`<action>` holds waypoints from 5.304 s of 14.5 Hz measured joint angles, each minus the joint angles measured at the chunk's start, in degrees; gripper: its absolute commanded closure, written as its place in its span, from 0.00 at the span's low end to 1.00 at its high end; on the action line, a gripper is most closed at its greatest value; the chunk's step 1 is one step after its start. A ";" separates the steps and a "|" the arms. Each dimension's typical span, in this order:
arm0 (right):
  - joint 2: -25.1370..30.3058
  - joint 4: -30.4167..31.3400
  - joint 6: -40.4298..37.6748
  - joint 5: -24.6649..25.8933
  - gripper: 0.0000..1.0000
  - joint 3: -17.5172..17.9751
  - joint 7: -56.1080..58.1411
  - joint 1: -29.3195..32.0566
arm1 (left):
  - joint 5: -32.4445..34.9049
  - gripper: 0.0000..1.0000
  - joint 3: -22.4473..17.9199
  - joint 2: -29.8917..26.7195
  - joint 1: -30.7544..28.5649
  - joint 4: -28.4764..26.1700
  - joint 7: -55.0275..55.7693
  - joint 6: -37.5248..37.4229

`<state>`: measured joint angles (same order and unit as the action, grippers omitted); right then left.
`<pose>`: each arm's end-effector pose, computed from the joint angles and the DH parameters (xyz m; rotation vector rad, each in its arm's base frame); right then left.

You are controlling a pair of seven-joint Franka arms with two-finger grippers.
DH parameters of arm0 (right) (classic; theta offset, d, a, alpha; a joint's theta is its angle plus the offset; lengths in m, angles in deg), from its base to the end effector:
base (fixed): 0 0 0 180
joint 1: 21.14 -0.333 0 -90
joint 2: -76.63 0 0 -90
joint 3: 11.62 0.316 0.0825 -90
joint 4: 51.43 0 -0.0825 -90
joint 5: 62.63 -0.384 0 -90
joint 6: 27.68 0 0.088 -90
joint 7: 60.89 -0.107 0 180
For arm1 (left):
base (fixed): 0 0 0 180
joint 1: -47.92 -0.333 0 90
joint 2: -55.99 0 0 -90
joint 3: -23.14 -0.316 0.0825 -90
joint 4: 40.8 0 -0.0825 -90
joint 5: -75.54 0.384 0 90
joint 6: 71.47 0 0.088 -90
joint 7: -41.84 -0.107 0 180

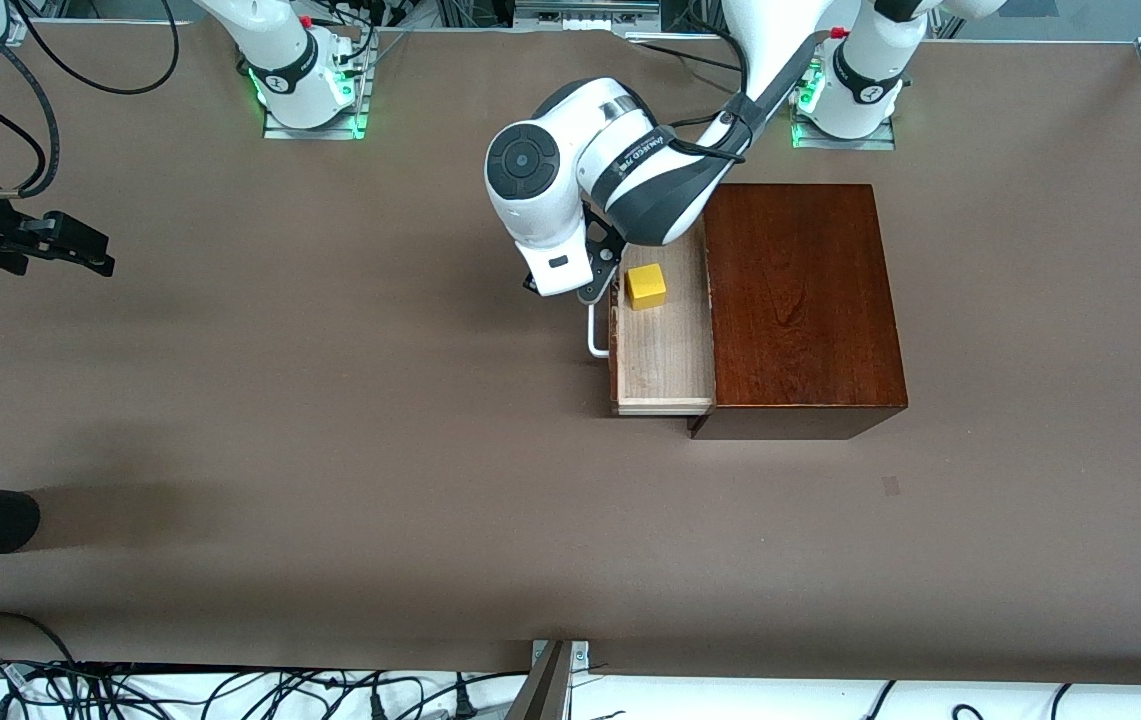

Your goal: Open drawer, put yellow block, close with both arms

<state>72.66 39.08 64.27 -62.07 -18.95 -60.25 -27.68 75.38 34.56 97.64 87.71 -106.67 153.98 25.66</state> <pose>0.5765 -0.0066 0.5843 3.1228 -0.0031 -0.0684 0.4875 -0.5429 0.3633 -2.5439 -1.5635 0.2419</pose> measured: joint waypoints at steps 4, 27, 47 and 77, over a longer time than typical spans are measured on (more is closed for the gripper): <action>0.00 0.00 0.00 0.00 0.00 0.01 0.00 0.00 | 0.01 1.00 -0.48 3.23 0.54 0.03 1.48 2.89; 0.00 0.00 0.00 0.00 0.00 0.02 0.00 0.00 | 5.60 1.00 -5.75 4.82 0.77 0.71 -4.12 -1.72; -0.07 0.00 0.00 0.00 0.00 0.05 0.00 0.00 | 4.81 0.78 -4.46 0.81 -9.45 -4.61 -18.03 -3.54; -0.04 -0.03 0.00 0.00 0.00 0.02 0.00 0.02 | 0.17 0.00 -6.00 -21.56 -29.30 -2.69 -68.87 -17.71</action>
<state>72.62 39.05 64.27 -62.07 -18.93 -60.25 -27.66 75.54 28.56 76.07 58.41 -109.37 85.11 7.94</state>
